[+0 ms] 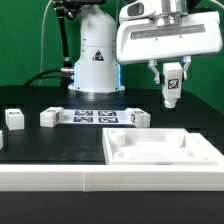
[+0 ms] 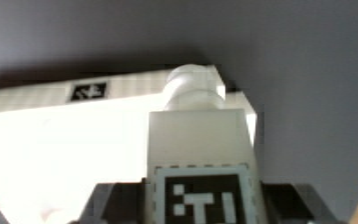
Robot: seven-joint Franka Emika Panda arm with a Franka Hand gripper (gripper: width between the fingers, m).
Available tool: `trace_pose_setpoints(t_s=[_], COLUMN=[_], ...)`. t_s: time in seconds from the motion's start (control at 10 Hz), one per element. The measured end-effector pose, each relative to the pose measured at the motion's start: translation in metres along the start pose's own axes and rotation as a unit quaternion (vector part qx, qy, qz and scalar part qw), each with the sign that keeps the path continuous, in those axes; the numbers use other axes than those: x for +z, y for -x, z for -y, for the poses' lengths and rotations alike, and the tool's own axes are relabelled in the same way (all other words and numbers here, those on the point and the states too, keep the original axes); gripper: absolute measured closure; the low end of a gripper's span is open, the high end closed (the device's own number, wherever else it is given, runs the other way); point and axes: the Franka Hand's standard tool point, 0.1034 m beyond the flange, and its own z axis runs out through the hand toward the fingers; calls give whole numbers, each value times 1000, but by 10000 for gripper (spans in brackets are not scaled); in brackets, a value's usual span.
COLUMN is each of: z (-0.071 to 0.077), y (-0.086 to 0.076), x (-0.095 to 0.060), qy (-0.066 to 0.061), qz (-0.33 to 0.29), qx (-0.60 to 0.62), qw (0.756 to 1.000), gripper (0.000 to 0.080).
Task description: Assemble one leg
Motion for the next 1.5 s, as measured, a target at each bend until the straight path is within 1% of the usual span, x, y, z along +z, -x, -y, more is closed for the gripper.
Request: trace_pose_setpoints(t_s=[0.1,0.2,0.3,0.4,0.5,0.7,0.8,1.0,1.4,1.5], z=[2,2,2,0,-7,-11,-13,-13,-14,-17], y=[2,4,5,-7,-26,-58,-68,-66,-67,-77], x=[0,3,5,6,7,9,11,12,14,22], qy=[-5,-5,-3,-2,3,6,7,7,7,9], qz=[-34,-42,-32,-37,-35,-36,-38,-37,-36,-39], qx=[-3,-2,-8,-34,-53,-71,-75,-76,-78,-88], qw=[999,999,999,999,998,997,996,996,996,995], gripper=[512,512,512,512,512,512,512,512,512,512])
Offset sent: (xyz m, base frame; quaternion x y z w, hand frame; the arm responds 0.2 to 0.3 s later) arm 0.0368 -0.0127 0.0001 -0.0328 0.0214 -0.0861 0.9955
